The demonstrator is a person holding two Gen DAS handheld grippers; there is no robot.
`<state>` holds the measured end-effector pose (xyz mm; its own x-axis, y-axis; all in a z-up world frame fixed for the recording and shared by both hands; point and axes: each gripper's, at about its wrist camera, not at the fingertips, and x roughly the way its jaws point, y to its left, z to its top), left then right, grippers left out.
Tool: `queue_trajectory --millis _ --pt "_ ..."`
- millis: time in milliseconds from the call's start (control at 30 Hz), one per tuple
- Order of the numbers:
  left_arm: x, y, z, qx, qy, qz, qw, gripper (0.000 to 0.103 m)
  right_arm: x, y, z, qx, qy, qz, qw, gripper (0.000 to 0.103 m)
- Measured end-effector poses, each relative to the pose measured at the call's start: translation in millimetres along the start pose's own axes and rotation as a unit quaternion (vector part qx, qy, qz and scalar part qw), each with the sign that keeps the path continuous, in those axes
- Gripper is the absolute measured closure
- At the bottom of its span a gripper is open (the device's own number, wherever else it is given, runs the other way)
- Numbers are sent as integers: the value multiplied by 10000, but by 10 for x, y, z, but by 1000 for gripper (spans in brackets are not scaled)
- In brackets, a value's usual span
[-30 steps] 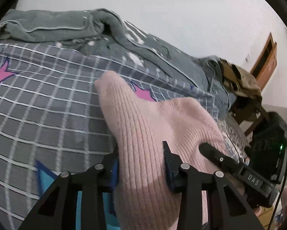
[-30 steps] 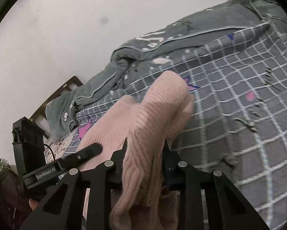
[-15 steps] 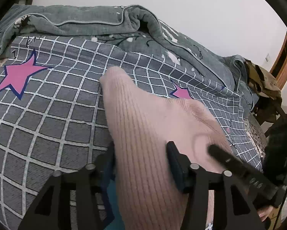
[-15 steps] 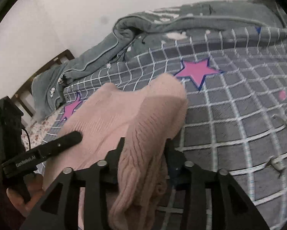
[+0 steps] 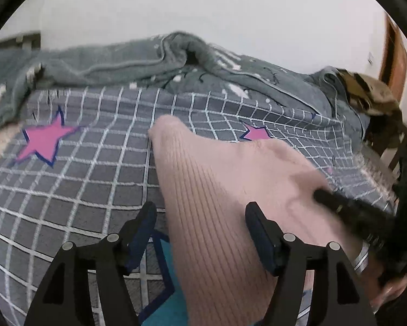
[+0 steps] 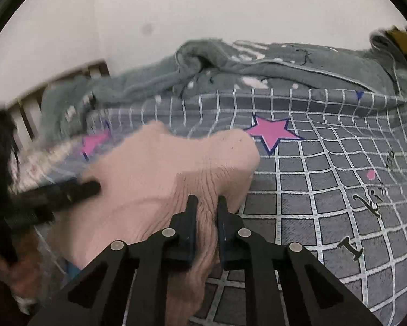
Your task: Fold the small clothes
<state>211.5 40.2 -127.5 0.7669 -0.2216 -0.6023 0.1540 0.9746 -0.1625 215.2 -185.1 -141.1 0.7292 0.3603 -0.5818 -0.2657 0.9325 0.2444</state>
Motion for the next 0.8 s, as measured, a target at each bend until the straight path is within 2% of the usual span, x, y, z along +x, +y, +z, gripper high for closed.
queue_trajectory --millis 67,100,133,233,367,533,667,733,800 --pt "-83 -51 -33 171 -123 -39 9998 32 -8 -31 -8 -16 -29 -22 10000 91" --pt "-112 -63 -45 199 -141 -89 9997 30 56 -35 -30 -84 103 -138 9998 90" --pt "-126 -62 -47 196 -130 -125 9996 30 145 -47 -75 -89 275 -245 9993 90" --pt "-94 -50 -79 138 47 -188 9997 29 149 -56 -97 -68 255 -299 9992 88" --pt "95 -9 -160 -7 469 -250 9986 22 41 -89 -46 36 85 -230 9997 71" --pt "29 57 -89 -269 284 -425 9983 23 -69 -9 60 -63 -389 -236 9989 71" --pt "-21 55 -22 -339 9 -495 9982 24 -98 48 127 -75 -599 -11 9982 71" --pt "-3 34 9 -317 -18 -580 9978 24 -57 89 118 -175 -518 21 9985 71" --pt "54 3 16 -291 77 -556 9980 24 72 111 79 -310 -219 -99 9992 71"
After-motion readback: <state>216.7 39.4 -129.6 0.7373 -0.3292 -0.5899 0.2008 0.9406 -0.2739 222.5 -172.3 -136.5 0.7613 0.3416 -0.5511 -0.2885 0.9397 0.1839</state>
